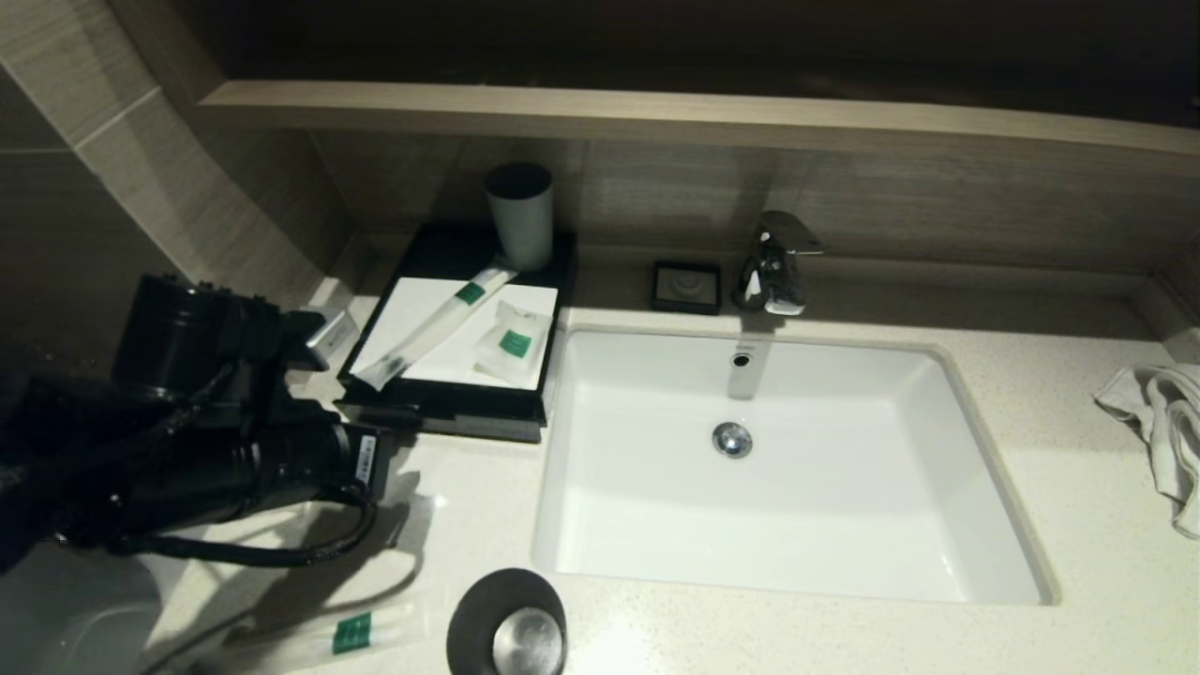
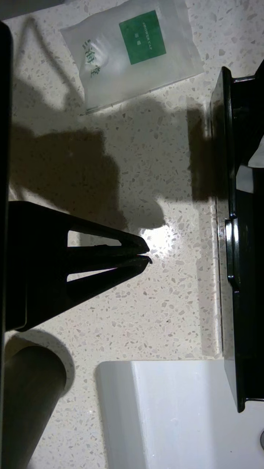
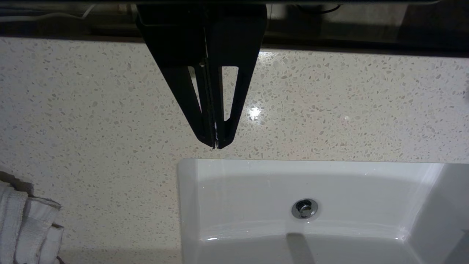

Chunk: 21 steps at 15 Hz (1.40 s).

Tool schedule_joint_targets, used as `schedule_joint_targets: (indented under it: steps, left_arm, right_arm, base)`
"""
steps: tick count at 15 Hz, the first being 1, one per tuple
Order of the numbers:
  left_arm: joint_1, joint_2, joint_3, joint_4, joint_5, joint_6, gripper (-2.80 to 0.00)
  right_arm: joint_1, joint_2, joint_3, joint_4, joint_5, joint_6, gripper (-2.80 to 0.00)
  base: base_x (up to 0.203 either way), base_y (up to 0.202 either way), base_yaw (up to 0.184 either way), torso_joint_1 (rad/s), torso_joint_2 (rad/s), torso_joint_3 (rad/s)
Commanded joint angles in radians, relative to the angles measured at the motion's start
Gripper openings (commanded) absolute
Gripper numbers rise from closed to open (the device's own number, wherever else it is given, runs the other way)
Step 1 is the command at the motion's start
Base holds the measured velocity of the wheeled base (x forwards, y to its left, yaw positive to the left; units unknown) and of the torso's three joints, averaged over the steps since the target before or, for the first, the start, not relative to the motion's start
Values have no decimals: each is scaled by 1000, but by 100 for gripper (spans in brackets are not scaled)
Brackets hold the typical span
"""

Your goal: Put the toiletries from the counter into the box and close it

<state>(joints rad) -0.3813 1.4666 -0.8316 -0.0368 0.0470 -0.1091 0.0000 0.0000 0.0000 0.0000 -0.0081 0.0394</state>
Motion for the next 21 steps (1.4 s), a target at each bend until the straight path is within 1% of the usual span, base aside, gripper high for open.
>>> schedule_joint_targets:
  steps: [1,5,7,11,21]
  left_arm:
    - [-1,18,-6,0,1,1,-280]
    - [-12,29,-21,-6,0,0,-280]
    - [-17,51,-21,-35,1,0,-280]
    - [-18,107,-21,-102,28,-1,-280]
    - [-18,137,-49,-125,28,-29,-280]
  right_arm:
    - [0,0,1,0,0,1,-280]
    - [0,0,2,0,0,1,-280]
    - [0,0,2,0,0,1,-280]
    - [0,0,2,0,0,1,-280]
    - [0,0,2,0,0,1,-280]
  base:
    - [0,0,0,0,0,0]
    - [0,0,0,0,0,0]
    - [0,0,0,0,0,0]
    - [0,0,0,0,0,0]
    - [0,0,0,0,0,0]
